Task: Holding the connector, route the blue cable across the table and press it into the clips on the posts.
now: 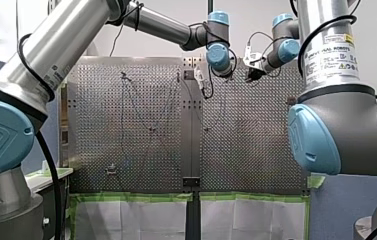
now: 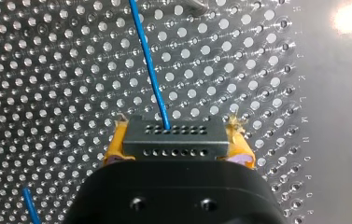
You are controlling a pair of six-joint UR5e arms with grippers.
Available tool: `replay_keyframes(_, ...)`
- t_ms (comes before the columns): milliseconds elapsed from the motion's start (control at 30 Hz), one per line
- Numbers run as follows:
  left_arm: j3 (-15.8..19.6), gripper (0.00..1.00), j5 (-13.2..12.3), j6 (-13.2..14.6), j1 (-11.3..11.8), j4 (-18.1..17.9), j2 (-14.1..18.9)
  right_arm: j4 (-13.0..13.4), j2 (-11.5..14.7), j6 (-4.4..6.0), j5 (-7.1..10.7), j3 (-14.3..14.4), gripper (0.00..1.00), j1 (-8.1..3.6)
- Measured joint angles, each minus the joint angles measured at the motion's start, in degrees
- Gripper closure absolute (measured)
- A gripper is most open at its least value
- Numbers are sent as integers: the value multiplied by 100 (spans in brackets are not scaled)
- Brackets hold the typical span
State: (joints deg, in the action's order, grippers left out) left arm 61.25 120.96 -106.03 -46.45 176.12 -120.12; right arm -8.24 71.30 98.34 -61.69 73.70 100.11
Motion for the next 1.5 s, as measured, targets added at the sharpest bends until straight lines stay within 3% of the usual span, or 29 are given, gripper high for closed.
replay_keyframes(333,484,0,17,55,93,-325,484,-22,-1,-8,0,0,100,28)
replay_keyframes(700,1063,0,169,-173,165,-897,1064,-37,-1,-6,-5,0,100,30)
replay_keyframes(1000,1541,0,176,-530,175,-1373,1541,-43,1,-4,-8,0,100,4)
replay_keyframes(1500,2238,0,184,-573,229,-2070,2238,-46,1,1,-9,0,100,1)
